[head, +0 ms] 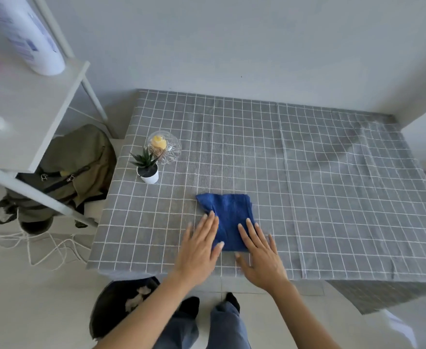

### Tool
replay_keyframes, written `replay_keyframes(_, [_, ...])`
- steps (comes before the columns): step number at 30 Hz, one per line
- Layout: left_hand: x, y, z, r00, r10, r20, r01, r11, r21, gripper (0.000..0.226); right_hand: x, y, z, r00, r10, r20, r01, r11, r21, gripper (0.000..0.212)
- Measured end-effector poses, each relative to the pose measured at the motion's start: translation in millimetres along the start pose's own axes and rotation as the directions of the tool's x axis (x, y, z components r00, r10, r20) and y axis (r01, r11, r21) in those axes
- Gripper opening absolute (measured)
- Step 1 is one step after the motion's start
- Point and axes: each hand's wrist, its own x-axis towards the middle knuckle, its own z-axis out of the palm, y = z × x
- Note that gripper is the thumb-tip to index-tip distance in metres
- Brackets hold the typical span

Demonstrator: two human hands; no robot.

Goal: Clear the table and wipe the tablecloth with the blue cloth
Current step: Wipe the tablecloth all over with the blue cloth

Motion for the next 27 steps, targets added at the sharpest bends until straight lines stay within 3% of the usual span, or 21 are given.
replay_keyframes(3, [-9.7, 5.9, 13.6, 0.998, 0.043, 0.036, -0.046, 0.993, 0.108, 0.064, 3.3, 1.7, -0.9, 1.0, 0.009, 0.0, -0.009, 1.0, 0.013, 0.071])
replay_keyframes(14, [12.0, 2.6, 13.7, 0.999, 0.031, -0.019, -0.027, 0.978, 0.208, 0.065, 27.7, 3.1, -2.2, 0.995, 0.024, -0.094, -0.022, 1.0, 0.018, 0.077])
replay_keyframes(16, [15.4, 5.3, 15.5, 0.998, 0.041, -0.046, -0.03, 0.974, 0.225, 0.067, 30.5, 5.4, -2.5, 0.994, 0.016, -0.108, -0.013, 1.0, 0.029, 0.073])
replay_keyframes(20, [24.6, 9.9, 10.5, 0.999, 0.025, 0.024, -0.031, 0.96, 0.278, 0.078, 35.5, 4.2, -7.6, 0.991, 0.041, -0.125, -0.034, 0.998, 0.055, 0.062])
replay_keyframes(27, [35.0, 11.4, -20.2, 0.997, 0.065, 0.03, -0.072, 0.919, 0.387, 0.059, 29.6, -12.5, -24.7, 0.98, 0.098, -0.171, -0.089, 0.994, 0.059, 0.056])
